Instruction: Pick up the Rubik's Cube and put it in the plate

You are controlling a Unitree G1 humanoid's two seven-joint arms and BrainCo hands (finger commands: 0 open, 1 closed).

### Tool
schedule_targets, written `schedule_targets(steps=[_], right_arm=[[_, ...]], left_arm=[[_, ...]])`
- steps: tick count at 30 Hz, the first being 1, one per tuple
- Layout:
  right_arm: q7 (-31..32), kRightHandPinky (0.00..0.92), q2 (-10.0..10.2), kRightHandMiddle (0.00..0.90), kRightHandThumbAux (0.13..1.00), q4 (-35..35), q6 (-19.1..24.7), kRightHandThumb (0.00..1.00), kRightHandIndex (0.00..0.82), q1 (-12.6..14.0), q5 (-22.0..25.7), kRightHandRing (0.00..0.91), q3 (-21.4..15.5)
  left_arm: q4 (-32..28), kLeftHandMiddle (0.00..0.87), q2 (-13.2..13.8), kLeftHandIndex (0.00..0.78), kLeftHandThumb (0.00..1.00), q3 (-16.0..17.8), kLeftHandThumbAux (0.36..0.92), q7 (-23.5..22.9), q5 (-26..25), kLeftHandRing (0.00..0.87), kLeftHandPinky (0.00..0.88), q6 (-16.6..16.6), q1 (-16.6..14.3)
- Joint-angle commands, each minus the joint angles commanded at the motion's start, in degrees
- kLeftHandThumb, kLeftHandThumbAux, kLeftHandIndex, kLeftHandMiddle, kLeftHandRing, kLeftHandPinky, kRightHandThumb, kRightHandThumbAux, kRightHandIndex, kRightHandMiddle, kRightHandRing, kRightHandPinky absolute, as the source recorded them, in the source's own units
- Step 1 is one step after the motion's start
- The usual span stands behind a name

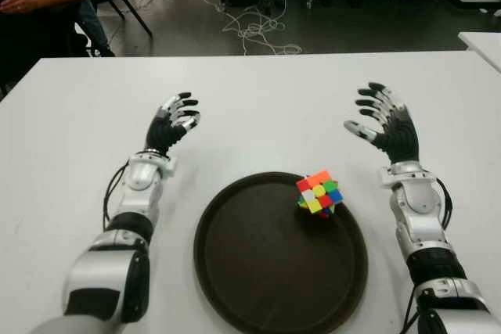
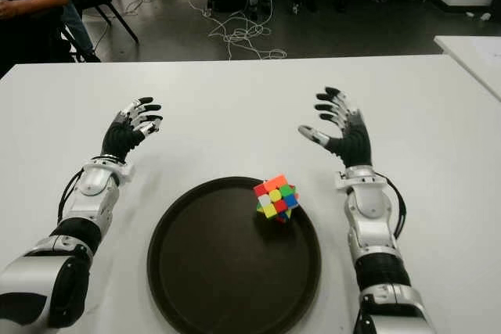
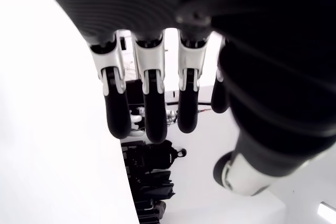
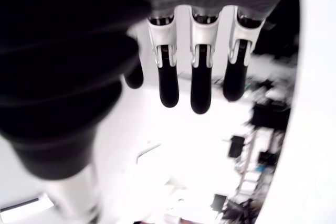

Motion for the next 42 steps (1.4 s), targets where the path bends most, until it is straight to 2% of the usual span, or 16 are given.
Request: schedule_targets(steps=[3, 11, 23, 29, 42], right_arm=[[-4.9, 0.249, 0.1, 0.246, 0.807, 0.0, 3.0, 0.036, 0.167, -1.5, -3.6, 0.244, 1.5], [-10.0, 0.195, 0.2, 0.229, 0.821, 2.0, 1.9, 0.017, 0.144, -1.7, -7.8, 0.216, 3.5], [-10.7, 0.145, -0.2, 0.211, 0.789, 5.0, 3.9, 0.000, 0.116, -2.4, -8.8, 0.197, 4.9], [-10.5, 0.175, -0.4, 0.213, 0.783, 6.1, 3.6, 0.000, 0.121, -2.7, -8.7, 0.204, 5.1], [-10.4, 0.170, -0.3, 0.220, 0.773, 6.0, 4.1, 0.000, 0.131, -2.9, -8.5, 0.209, 5.5]], left_arm=[[0.0, 0.269, 0.0, 0.210, 0.090, 0.1, 0.771, -0.2, -0.1, 0.285, 0.328, -0.3, 0.1], [-0.2, 0.254, -0.1, 0.202, 0.088, 0.3, 0.778, -0.6, -0.5, 0.270, 0.313, -0.4, 0.2], [0.0, 0.267, -0.1, 0.212, 0.089, 0.3, 0.765, -0.8, -0.5, 0.285, 0.328, -0.7, 0.3], [-0.1, 0.268, -0.1, 0.211, 0.102, 0.5, 0.769, -1.1, -0.7, 0.287, 0.330, -0.7, 0.3], [0.0, 0.271, -0.5, 0.205, 0.113, 0.9, 0.752, -1.3, -1.5, 0.304, 0.367, 0.1, 0.2]])
